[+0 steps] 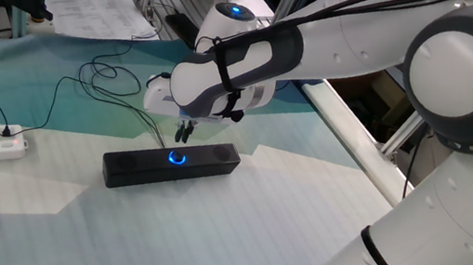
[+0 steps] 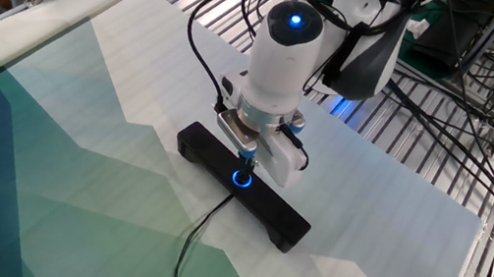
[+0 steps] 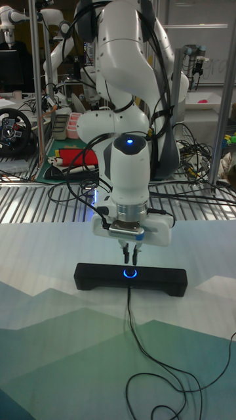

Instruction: Turn the knob to increase the volume of the speaker

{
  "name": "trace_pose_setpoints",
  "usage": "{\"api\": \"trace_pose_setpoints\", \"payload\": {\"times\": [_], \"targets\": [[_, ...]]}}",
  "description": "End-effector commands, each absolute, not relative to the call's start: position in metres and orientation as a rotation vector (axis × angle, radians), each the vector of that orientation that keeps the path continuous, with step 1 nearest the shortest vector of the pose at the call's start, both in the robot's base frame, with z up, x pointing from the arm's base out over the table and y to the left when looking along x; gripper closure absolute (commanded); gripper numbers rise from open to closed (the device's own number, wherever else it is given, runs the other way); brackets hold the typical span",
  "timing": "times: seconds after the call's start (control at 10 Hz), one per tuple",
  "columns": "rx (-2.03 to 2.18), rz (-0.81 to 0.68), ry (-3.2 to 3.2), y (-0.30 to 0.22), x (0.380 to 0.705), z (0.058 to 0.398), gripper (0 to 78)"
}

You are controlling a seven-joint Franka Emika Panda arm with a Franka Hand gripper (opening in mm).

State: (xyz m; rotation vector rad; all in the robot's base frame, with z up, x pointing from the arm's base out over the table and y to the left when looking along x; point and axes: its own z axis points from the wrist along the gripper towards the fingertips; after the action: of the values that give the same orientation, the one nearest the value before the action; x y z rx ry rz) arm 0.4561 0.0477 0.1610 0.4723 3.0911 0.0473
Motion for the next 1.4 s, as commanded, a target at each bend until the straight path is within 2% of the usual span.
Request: {"api": "trace_pose_setpoints", "payload": {"times": [0.1,1.1,1.2,1.4], "targets": [[0.451,0.045,3.096,0.05,0.458,0.159,0.1],[0.451,0.045,3.096,0.05,0.458,0.159,0.1],[0.433,0.02,3.109,0.056,0.433,0.145,0.1],[0.432,0.019,3.112,0.055,0.432,0.145,0.1]]}}
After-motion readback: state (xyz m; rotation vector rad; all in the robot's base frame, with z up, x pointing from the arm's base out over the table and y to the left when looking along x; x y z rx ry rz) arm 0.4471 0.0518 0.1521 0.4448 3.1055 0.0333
